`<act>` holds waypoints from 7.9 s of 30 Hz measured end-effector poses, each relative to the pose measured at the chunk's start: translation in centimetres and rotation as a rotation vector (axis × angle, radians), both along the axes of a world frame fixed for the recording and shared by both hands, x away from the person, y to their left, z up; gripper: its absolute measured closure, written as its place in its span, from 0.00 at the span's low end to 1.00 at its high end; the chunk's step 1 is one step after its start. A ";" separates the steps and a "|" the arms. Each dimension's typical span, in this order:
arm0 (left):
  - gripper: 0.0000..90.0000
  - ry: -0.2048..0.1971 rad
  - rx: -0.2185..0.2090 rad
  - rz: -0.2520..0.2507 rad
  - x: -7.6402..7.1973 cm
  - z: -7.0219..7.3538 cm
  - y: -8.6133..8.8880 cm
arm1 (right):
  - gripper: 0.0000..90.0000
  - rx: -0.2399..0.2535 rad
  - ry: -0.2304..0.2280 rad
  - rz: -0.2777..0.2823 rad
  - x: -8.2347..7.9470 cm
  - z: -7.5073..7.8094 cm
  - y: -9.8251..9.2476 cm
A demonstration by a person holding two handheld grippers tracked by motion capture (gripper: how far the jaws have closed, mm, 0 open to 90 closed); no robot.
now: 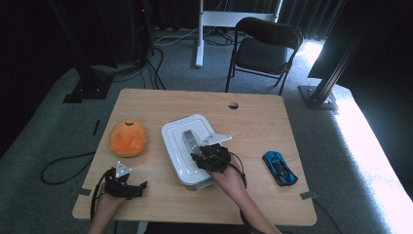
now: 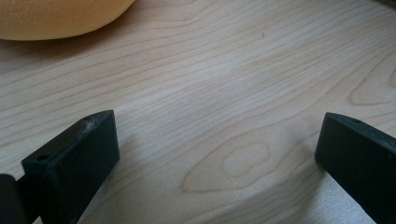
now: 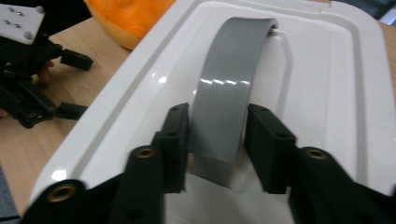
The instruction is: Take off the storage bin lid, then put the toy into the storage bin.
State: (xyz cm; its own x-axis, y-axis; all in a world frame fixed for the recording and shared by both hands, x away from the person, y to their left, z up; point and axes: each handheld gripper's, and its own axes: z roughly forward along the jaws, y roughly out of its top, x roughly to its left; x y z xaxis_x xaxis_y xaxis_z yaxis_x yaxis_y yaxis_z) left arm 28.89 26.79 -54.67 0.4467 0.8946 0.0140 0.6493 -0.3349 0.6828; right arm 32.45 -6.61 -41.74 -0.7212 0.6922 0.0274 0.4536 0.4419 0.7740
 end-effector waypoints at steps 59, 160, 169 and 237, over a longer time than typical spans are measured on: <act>0.00 -0.001 0.003 0.003 0.0 0.0 0.0 | 0.75 0.115 -0.059 -0.248 5.3 4.7 -9.7; 0.00 0.000 0.001 -0.011 -0.1 0.0 0.1 | 0.12 0.031 -0.020 -0.322 6.0 -8.0 -14.0; 0.00 0.000 0.000 -0.014 -0.1 0.0 0.2 | 0.12 0.036 -0.029 -0.277 3.5 -8.0 -14.7; 0.01 -0.046 -0.005 -0.036 -0.3 4.6 1.2 | 0.14 -0.065 0.044 -0.208 -3.8 -13.3 -19.0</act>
State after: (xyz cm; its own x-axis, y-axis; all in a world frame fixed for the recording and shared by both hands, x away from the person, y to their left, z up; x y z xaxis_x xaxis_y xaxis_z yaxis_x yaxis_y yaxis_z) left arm 28.58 27.95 -50.07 0.4779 0.8779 0.0311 0.6044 -0.3543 0.7135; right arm 28.66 -25.58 -55.00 -0.5617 0.8273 0.0058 0.5729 0.3838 0.7242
